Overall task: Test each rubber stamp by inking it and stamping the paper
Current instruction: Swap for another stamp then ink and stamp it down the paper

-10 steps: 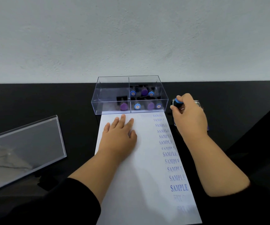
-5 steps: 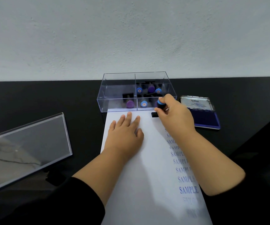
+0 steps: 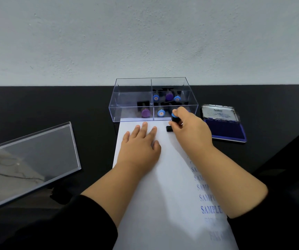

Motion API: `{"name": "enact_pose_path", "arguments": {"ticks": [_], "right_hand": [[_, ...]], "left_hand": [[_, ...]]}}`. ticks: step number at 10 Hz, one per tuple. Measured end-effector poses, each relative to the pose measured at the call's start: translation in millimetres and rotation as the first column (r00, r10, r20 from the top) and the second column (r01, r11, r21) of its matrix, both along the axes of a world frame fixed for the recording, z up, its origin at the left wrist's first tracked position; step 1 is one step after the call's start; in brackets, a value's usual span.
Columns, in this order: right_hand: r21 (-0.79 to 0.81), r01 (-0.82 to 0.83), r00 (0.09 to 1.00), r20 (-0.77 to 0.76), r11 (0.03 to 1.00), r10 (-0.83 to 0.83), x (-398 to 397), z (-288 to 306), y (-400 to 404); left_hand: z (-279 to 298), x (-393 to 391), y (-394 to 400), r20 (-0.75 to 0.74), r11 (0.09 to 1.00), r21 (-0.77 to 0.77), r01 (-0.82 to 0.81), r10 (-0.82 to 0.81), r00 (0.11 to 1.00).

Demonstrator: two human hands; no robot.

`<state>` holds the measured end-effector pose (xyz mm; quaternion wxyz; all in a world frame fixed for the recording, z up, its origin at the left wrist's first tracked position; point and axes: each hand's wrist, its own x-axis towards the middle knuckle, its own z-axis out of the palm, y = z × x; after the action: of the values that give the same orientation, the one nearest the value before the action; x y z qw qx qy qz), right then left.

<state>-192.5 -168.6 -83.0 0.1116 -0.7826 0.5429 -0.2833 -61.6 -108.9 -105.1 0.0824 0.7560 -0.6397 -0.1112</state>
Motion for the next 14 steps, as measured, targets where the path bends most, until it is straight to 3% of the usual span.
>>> {"name": "enact_pose_path", "arguments": {"ticks": [5, 6, 8, 9, 11, 14], "right_hand": [[-0.052, -0.003, 0.999, -0.032, 0.999, 0.001, 0, 1, 2], [-0.055, -0.014, 1.0, 0.012, 0.998, 0.015, -2, -2, 3], [0.055, 0.1, 0.943, 0.312, 0.994, -0.112, -17, 6, -3], [0.085, 0.122, 0.909, 0.39, 0.989, -0.146, -26, 7, -6], [0.09, 0.137, 0.871, 0.463, 0.986, -0.163, -36, 8, -7], [0.083, 0.127, 0.878, 0.454, 0.988, -0.151, -38, 9, -7]], "left_hand": [[1, 0, 1, -0.001, 1.0, 0.013, 0.009, -0.009, 1.0], [2, 0, 1, -0.001, 1.0, 0.015, 0.008, -0.008, 1.0], [2, 0, 2, -0.013, 1.0, 0.005, 0.007, -0.007, 1.0], [1, 0, 2, -0.009, 1.0, 0.001, 0.007, -0.007, 1.0], [1, 0, 2, -0.001, 1.0, -0.001, 0.004, -0.004, 1.0], [1, 1, 2, 0.008, 1.0, 0.003, 0.011, -0.011, 1.0]]}}
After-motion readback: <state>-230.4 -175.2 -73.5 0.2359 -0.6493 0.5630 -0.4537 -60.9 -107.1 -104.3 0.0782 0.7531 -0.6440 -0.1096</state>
